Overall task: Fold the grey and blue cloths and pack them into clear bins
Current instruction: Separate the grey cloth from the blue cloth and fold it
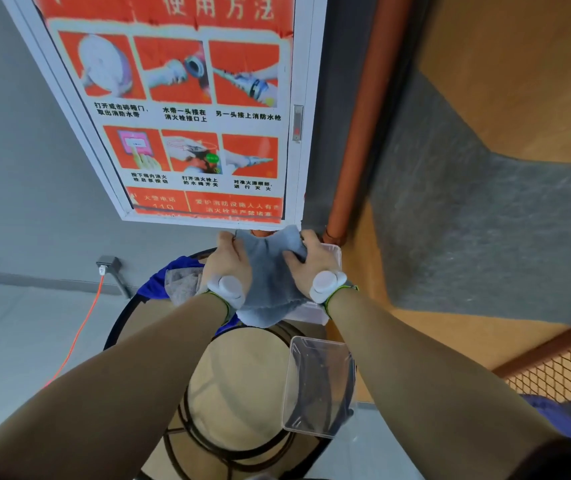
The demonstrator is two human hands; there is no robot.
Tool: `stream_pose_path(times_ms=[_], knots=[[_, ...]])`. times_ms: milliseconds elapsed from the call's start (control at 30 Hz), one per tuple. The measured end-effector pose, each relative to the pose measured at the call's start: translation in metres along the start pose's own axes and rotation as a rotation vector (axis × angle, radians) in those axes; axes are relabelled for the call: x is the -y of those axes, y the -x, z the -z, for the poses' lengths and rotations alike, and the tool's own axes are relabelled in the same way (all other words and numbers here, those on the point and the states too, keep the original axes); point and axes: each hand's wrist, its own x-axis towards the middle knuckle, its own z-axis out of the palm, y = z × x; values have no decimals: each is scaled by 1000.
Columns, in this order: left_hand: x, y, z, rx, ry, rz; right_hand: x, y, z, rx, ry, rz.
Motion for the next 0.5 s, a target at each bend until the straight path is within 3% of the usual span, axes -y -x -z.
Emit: stream_pose_path(times_ms=[133,233,333,400,500], knots=[[-8,-1,-5,121,177,6,13,-3,-6,25,-109,3],[-13,-5,-7,251,379,116,29,-8,-9,143,-371,-162],[-4,-12,2,329,426,230,44,-18,-9,200,-542,-345],[3,-27,3,361,457,238,47,-23,-10,166,-657,-348],[2,-44,2,429,626,332,39,-27,-16,-11,-528,-327]])
